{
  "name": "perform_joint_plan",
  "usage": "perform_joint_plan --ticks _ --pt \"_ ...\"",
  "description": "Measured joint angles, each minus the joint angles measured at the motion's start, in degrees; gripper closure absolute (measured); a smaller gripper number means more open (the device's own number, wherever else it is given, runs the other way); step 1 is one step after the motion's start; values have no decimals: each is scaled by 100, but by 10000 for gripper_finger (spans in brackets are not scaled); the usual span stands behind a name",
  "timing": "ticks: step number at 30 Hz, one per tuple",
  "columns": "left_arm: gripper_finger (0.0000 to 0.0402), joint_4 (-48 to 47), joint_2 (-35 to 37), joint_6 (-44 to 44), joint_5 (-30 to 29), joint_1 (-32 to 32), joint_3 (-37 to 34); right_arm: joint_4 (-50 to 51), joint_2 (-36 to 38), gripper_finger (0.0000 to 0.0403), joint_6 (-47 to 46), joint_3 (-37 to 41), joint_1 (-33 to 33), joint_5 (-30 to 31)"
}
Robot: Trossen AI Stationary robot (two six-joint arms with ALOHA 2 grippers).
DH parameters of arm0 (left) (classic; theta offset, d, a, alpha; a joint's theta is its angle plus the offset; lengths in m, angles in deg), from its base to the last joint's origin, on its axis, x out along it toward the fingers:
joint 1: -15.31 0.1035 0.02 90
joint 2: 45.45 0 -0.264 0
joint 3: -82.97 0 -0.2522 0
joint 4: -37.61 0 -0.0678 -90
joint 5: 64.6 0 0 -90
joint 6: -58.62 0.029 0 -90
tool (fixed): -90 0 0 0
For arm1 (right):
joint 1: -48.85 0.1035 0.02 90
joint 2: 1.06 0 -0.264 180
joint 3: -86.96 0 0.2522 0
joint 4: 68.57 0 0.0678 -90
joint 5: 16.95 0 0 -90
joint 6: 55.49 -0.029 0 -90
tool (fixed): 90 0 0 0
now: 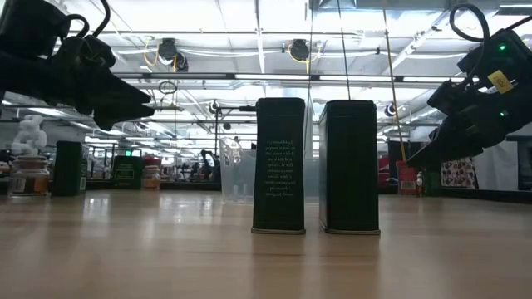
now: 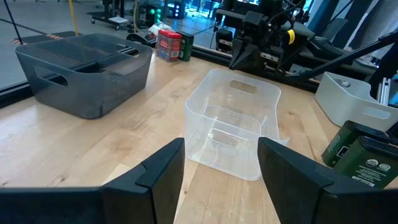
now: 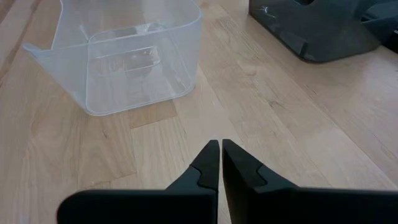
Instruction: Sort spices by type
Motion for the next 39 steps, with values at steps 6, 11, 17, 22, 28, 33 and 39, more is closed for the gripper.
perform_joint_plan --ticks 6,11,17,22,28,33,39 --pt "194 0 0 1 0 1 -1 2 -1 403 -1 0 0 -1" --pt "194 0 -1 1 0 1 1 1 -1 403 0 0 2 0" --pt "194 0 1 -1 0 1 1 -17 0 403 0 0 0 0" --pt "194 0 1 -15 -172 -1 1 -43 0 403 -2 2 2 0" --pt "194 2 0 -1300 2 -1 1 -565 0 403 -1036 9 2 1" --pt "194 2 -1 -1362 -354 -1 1 -1415 0 403 -1071 7 0 70" --pt "194 240 -1 -1374 -382 1 7 -2343 0 403 -1119 7 0 -232"
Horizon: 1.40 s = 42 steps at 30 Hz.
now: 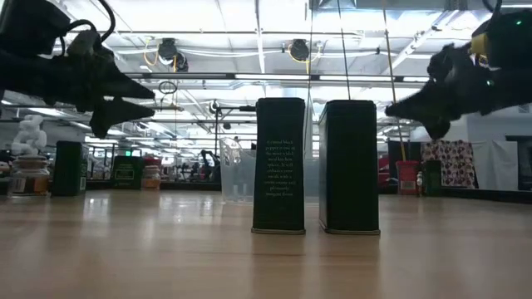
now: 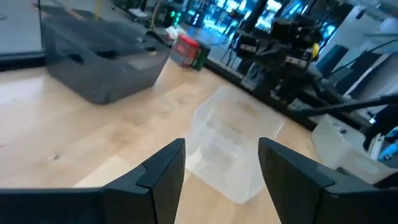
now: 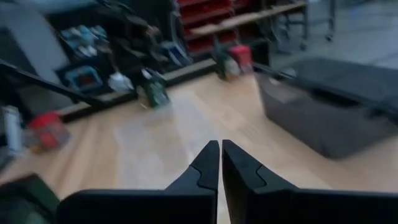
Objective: Sort spices by type
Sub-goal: Put the green seasoning bottle into the transparent bin
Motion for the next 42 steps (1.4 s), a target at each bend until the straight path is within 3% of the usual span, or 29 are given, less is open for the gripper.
perform_joint_plan --ticks 7,12,20,29,42 --pt "194 11 -11 630 591 -2 453 -236 -33 403 -41 -329 2 -275" --pt "194 -252 -209 942 886 -12 1000 198 -241 403 289 -1008 13 -1118" --pt "195 -489 -1362 1380 977 -563 2155 1571 -924 403 709 -2262 419 -1300" --pt "195 -880 -3346 1801 410 -1539 3821 2642 -1640 403 919 -3244 1476 -1304" --pt "195 -3216 -5613 1827 -637 -2498 7018 3421 -1851 403 750 -3528 2934 -1274"
